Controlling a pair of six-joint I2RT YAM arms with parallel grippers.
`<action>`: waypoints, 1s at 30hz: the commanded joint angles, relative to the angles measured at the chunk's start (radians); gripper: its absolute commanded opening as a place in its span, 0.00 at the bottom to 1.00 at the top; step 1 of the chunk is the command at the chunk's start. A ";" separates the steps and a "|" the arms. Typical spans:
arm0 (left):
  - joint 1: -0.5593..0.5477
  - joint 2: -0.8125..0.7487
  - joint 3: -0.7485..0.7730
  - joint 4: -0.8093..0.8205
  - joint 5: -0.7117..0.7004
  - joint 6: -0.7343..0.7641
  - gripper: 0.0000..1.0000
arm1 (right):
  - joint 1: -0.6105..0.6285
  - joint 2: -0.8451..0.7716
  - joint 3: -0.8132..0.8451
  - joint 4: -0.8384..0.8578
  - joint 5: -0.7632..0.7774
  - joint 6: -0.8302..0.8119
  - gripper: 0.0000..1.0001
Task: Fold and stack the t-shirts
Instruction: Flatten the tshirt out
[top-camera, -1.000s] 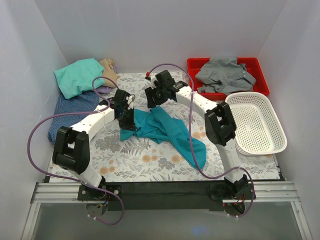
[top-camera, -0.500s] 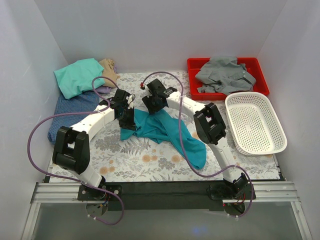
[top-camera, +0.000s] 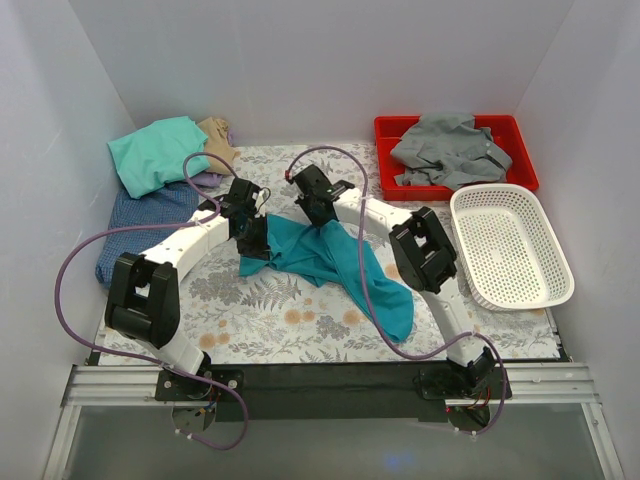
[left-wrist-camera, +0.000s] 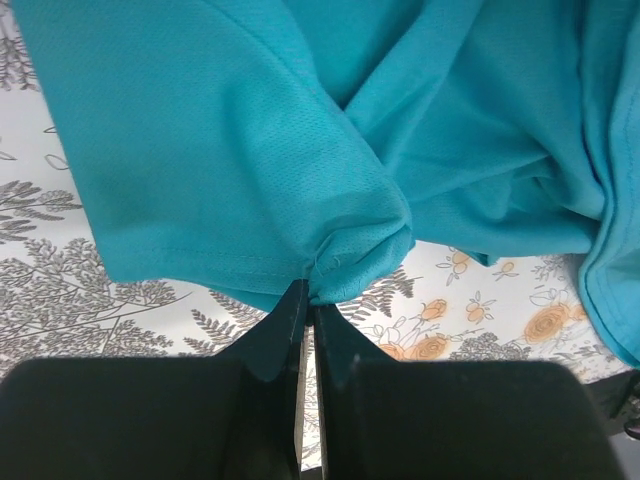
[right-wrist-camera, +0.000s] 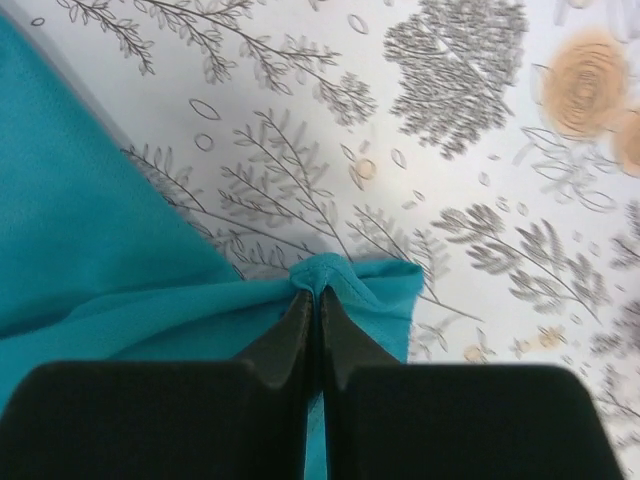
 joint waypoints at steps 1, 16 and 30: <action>0.004 -0.011 0.032 -0.017 -0.061 0.015 0.00 | -0.010 -0.169 -0.039 0.046 0.104 -0.041 0.08; 0.079 -0.068 0.127 -0.059 -0.205 0.044 0.00 | -0.059 -0.594 -0.364 0.025 0.258 -0.043 0.01; 0.130 -0.374 0.486 -0.209 -0.410 0.098 0.00 | -0.072 -1.360 -0.550 -0.213 0.259 0.068 0.01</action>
